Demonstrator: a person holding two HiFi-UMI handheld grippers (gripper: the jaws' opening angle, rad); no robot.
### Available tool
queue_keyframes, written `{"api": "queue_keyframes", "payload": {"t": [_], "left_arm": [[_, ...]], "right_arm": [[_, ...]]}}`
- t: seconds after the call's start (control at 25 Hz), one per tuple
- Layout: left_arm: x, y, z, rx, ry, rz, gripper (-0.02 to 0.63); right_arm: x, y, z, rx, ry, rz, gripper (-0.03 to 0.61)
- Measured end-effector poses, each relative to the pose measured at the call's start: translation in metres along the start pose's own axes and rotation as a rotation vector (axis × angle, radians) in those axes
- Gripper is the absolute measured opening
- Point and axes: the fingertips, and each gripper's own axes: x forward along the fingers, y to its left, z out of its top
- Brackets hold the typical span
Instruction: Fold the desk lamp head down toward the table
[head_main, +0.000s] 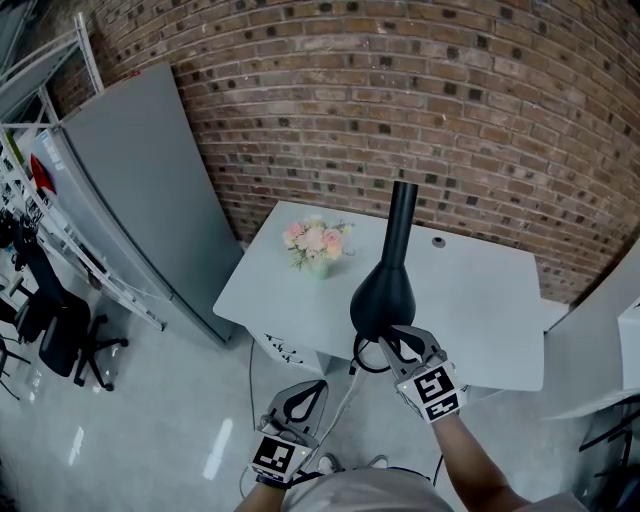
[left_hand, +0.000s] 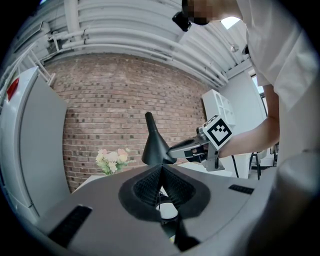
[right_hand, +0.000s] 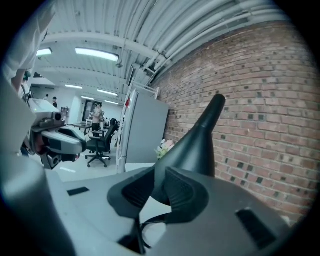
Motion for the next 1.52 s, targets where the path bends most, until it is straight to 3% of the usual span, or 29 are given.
{"api": "queue_keyframes", "payload": {"t": [0.84, 1.52], "left_arm": [[-0.016, -0.008, -0.002, -0.065, -0.038, -0.049, 0.008], [-0.03, -0.004, -0.007, -0.07, -0.068, -0.094, 0.008]], "right_arm": [[-0.055, 0.063, 0.027, 0.221, -0.138, -0.002, 0.018], [-0.073, 0.088, 0.021, 0.23, -0.1, -0.067, 0.017]]}}
